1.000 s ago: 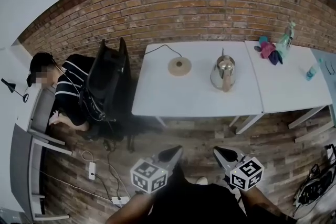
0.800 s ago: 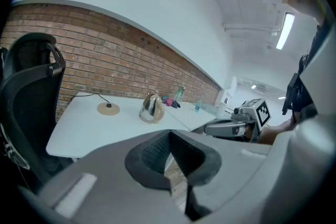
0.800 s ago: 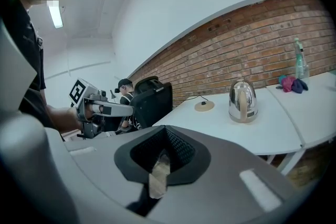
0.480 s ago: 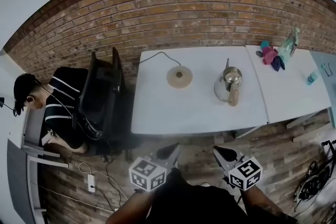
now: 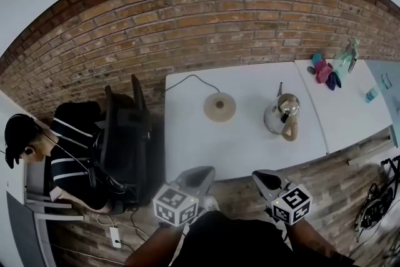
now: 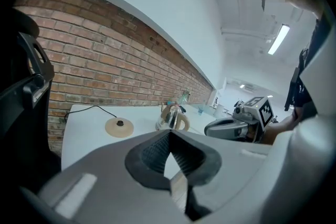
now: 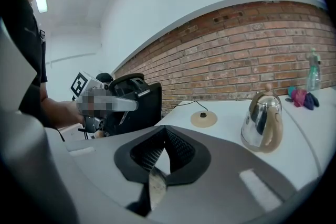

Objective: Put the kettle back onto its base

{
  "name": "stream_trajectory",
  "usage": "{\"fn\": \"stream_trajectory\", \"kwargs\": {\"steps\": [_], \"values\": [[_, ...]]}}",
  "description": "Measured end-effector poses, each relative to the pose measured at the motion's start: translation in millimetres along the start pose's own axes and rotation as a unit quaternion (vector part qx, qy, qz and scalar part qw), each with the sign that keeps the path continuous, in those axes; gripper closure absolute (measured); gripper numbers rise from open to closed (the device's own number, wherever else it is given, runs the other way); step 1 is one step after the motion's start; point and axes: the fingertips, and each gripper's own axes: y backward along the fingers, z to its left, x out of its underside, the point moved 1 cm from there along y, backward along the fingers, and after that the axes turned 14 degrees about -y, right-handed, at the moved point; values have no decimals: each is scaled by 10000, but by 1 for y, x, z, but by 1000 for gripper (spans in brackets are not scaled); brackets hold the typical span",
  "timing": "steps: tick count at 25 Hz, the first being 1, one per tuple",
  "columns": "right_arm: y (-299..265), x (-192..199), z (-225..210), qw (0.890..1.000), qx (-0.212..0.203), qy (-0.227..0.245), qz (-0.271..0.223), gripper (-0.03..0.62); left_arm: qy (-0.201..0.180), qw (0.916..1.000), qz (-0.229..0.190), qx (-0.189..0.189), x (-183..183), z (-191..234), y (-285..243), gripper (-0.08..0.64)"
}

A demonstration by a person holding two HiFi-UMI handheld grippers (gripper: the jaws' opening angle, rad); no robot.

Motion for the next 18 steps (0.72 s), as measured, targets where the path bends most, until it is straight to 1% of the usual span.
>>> {"fn": "stream_trajectory", "kwargs": {"steps": [5, 11, 14, 18], "values": [[-30, -12, 3, 9997, 231, -44, -33, 565, -18, 9995, 46, 309, 3, 28, -2, 560], [-49, -16, 3, 9986, 503, -147, -36, 565, 9, 9976, 76, 689, 8, 43, -9, 560], [-50, -16, -2, 9978, 625, -210, -25, 565, 42, 9969, 92, 781, 8, 44, -13, 560], [-46, -22, -18, 9964, 785, -292, -147, 565, 68, 9969, 115, 774, 8, 47, -20, 560]]}}
